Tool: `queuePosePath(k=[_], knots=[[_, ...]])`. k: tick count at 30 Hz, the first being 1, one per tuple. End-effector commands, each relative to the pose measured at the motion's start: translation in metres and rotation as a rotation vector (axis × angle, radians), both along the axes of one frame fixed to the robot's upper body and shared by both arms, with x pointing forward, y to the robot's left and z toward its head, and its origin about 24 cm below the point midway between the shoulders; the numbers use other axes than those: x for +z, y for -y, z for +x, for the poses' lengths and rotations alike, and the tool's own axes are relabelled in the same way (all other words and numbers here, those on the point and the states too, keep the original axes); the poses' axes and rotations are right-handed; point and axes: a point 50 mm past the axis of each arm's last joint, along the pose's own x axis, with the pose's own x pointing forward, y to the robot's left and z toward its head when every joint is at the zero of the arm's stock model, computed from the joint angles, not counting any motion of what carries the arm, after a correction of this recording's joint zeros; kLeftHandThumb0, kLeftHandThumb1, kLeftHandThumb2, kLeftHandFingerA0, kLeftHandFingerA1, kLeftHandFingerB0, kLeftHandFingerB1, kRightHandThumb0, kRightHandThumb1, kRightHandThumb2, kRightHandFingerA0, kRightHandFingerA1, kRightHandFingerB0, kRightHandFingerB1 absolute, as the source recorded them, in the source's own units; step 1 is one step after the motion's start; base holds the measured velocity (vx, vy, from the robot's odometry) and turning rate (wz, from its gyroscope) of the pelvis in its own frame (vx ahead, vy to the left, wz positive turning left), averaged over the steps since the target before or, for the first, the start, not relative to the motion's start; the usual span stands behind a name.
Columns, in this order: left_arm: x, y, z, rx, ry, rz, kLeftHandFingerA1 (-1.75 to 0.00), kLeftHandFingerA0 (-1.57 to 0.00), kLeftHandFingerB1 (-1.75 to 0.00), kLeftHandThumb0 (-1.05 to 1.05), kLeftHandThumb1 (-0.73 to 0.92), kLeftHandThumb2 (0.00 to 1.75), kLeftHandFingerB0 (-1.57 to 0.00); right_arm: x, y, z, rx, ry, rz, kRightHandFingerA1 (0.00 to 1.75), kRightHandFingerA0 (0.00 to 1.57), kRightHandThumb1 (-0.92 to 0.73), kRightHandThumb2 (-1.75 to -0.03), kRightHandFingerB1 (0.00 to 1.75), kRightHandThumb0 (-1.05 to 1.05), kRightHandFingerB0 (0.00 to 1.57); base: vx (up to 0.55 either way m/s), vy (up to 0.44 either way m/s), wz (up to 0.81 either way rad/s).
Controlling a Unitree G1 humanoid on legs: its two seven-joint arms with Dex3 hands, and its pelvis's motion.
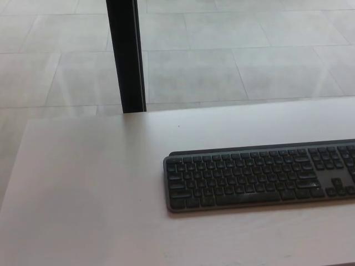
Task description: The robot uses its right fingers to click on the space key of the black keyboard placed on the center of the white desk.
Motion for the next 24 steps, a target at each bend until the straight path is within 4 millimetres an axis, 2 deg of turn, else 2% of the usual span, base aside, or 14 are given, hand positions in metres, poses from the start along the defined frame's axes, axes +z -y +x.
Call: queuePosePath(k=[1,3,6,7,9,11,12,15,18,20,21,22,23,24], knots=[[0.026,-0.034,-0.008,0.382,0.242,-0.100,-0.69,-0.67,-0.55,-0.56,0.72,0.62,-0.53,0.038,0.048,-0.009,-0.470,0.357,0.142,0.73,0.87,-0.61,-0.58,0.64,-0.39,0.68,0.00,0.000,0.00],[0.025,-0.034,-0.008,0.390,0.244,-0.104,-0.69,-0.67,-0.55,-0.56,0.72,0.62,-0.53,0.041,0.051,-0.009,-0.485,0.364,0.138,0.72,0.86,-0.61,-0.58,0.66,-0.40,0.71,0.00,0.000,0.00],[0.024,-0.034,-0.009,0.384,0.240,-0.110,-0.68,-0.67,-0.54,-0.56,0.73,0.62,-0.51,0.050,0.062,-0.009,-0.578,0.357,0.134,0.73,0.95,-0.60,-0.58,0.72,-0.41,0.81,0.00,0.000,0.00],[0.024,-0.034,-0.009,0.390,0.236,-0.110,-0.68,-0.70,-0.55,-0.56,0.72,0.62,-0.55,0.062,0.069,-0.007,-0.581,0.384,0.117,0.78,0.96,-0.64,-0.59,0.68,-0.40,0.61,0.00,0.000,0.00],[0.023,-0.033,-0.010,0.393,0.225,-0.111,-0.69,-0.69,-0.55,-0.57,0.73,0.62,-0.55,0.076,0.077,0.000,-0.593,0.425,0.106,0.78,0.94,-0.63,-0.61,0.76,-0.43,0.74,0.00,0.000,0.00],[0.022,-0.034,-0.011,0.394,0.222,-0.106,-0.70,-0.70,-0.56,-0.57,0.72,0.62,-0.56,0.083,0.079,0.004,-0.612,0.444,0.115,0.74,0.91,-0.64,-0.59,0.76,-0.40,0.78,0.00,0.000,0.00],[0.022,-0.033,-0.011,0.398,0.228,-0.110,-0.71,-0.68,-0.56,-0.55,0.72,0.62,-0.54,0.095,0.083,0.012,-0.623,0.467,0.111,0.67,0.86,-0.68,-0.60,0.67,-0.35,0.72,0.00,0.000,0.00],[0.021,-0.032,-0.011,0.404,0.241,-0.121,-0.71,-0.69,-0.55,-0.55,0.72,0.62,-0.54,0.115,0.087,0.023,-0.608,0.510,0.095,0.66,0.83,-0.71,-0.61,0.70,-0.33,0.76,0.00,0.000,0.00],[0.020,-0.032,-0.011,0.398,0.238,-0.120,-0.70,-0.68,-0.53,-0.56,0.72,0.62,-0.52,0.150,0.085,0.046,-0.545,0.608,0.060,0.56,0.76,-0.73,-0.61,0.46,-0.27,0.58,0.00,0.000,0.00],[0.021,-0.032,-0.011,0.401,0.241,-0.123,-0.70,-0.67,-0.53,-0.56,0.72,0.62,-0.52,0.162,0.081,0.054,-0.521,0.647,0.061,0.56,0.76,-0.70,-0.60,0.42,-0.27,0.52,0.00,0.000,0.00],[0.020,-0.032,-0.010,0.399,0.241,-0.123,-0.71,-0.67,-0.54,-0.56,0.72,0.62,-0.52,0.172,0.079,0.061,-0.502,0.656,0.064,0.60,0.82,-0.68,-0.59,0.41,-0.31,0.51,0.00,0.000,0.00],[0.021,-0.032,-0.010,0.401,0.239,-0.122,-0.72,-0.69,-0.56,-0.56,0.72,0.62,-0.55,0.181,0.074,0.068,-0.451,0.689,0.050,0.83,0.81,-0.53,-0.83,0.54,-0.37,0.43,0.00,0.000,0.00],[0.021,-0.032,-0.011,0.406,0.241,-0.123,-0.72,-0.69,-0.56,-0.56,0.73,0.62,-0.54,0.188,0.069,0.074,-0.405,0.699,0.027,1.00,0.88,-0.52,-0.78,0.54,-0.38,0.51,0.00,0.000,0.00],[0.021,-0.032,-0.010,0.414,0.239,-0.121,-0.72,-0.70,-0.57,-0.56,0.72,0.61,-0.56,0.197,0.062,0.082,-0.342,0.692,-0.018,1.18,0.97,-0.57,-0.57,0.46,-0.35,0.61,0.00,0.000,0.00]])
